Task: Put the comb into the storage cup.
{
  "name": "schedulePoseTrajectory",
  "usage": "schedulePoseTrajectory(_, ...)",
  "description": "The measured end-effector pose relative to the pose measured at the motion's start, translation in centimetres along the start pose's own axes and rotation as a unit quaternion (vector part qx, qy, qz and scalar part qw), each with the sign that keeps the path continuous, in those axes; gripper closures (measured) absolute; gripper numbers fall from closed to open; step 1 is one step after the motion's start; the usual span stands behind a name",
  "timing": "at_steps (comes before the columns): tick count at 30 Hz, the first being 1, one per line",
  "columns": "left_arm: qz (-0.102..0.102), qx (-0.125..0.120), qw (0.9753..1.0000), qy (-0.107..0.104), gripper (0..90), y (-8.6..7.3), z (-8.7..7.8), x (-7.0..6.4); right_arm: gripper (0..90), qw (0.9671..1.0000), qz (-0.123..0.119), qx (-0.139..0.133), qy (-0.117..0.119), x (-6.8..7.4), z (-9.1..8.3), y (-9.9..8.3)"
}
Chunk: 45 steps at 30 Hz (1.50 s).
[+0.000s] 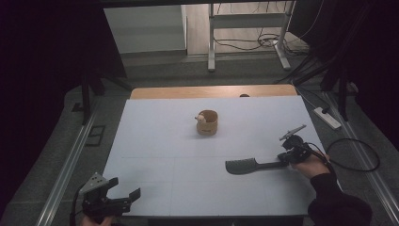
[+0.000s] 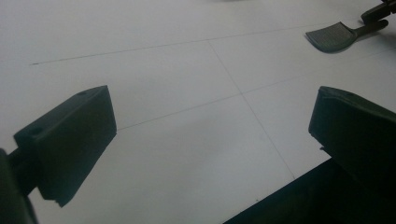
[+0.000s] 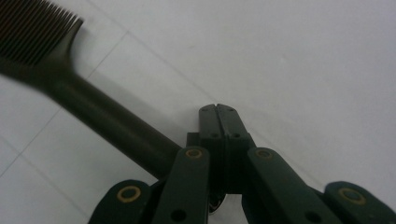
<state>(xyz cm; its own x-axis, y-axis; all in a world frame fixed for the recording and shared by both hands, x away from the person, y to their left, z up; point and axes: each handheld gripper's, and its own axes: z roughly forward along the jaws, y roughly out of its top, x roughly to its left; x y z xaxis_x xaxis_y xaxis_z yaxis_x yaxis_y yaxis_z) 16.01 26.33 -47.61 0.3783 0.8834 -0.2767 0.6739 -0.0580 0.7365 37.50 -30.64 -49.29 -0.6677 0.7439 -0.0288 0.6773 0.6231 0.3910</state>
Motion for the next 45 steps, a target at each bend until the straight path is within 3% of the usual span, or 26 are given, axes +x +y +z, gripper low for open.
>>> schedulePoseTrajectory(14, 0.0, -0.001, 1.0, -0.001, 1.0, 0.0, 0.0, 0.0, 89.5, 0.9998, 0.001, 0.002, 0.02, 1.7, -1.1, -2.0)
schedulePoseTrajectory(22, 0.002, -0.001, 1.0, -0.001, 1.0, 0.0, 0.0, 0.0, 89.5, 0.9995, 0.0, 0.004, 0.032, 3.5, -1.5, -3.4)
schedulePoseTrajectory(38, 0.001, -0.001, 1.0, -0.001, 1.1, 0.0, 0.0, 0.0, 88.9, 0.999, -0.012, 0.004, 0.043, 5.7, -2.0, -4.5)
schedulePoseTrajectory(44, 0.001, -0.001, 1.0, -0.001, 1.1, 0.1, 0.1, 0.0, 83.1, 0.9992, -0.004, -0.015, 0.036, 5.6, -2.6, -4.4)
schedulePoseTrajectory(45, 0.001, -0.001, 1.0, -0.001, 1.1, 0.1, 0.1, 0.0, 77.0, 0.9993, -0.001, -0.024, 0.029, 5.5, -2.8, -4.4)
